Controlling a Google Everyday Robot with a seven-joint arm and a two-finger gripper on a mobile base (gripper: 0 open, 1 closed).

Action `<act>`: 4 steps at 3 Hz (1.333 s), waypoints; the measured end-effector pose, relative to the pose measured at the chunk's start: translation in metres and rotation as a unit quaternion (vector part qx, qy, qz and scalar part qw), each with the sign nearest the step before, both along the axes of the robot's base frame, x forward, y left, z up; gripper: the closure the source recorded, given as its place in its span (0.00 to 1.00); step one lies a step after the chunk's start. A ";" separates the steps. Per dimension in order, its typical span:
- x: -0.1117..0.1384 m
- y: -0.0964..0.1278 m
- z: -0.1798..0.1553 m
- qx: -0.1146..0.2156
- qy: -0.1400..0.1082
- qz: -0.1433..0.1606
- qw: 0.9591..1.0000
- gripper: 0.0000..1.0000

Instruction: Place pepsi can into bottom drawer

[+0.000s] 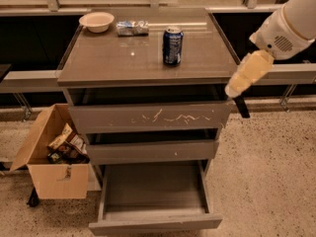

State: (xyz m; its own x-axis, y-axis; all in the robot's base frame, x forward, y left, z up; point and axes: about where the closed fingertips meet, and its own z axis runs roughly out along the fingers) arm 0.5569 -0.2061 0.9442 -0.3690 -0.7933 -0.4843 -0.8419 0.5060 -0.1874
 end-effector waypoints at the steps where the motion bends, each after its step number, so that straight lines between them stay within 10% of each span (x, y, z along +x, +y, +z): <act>1: 0.072 -0.010 0.005 0.064 -0.032 -0.048 0.996 0.00; 3: 0.185 0.014 0.005 0.188 -0.061 -0.082 0.977 0.00; 4: 0.185 0.014 0.005 0.188 -0.061 -0.082 0.977 0.00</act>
Offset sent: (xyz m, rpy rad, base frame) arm 0.2152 -0.0040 0.0081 0.4520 -0.1206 -0.2512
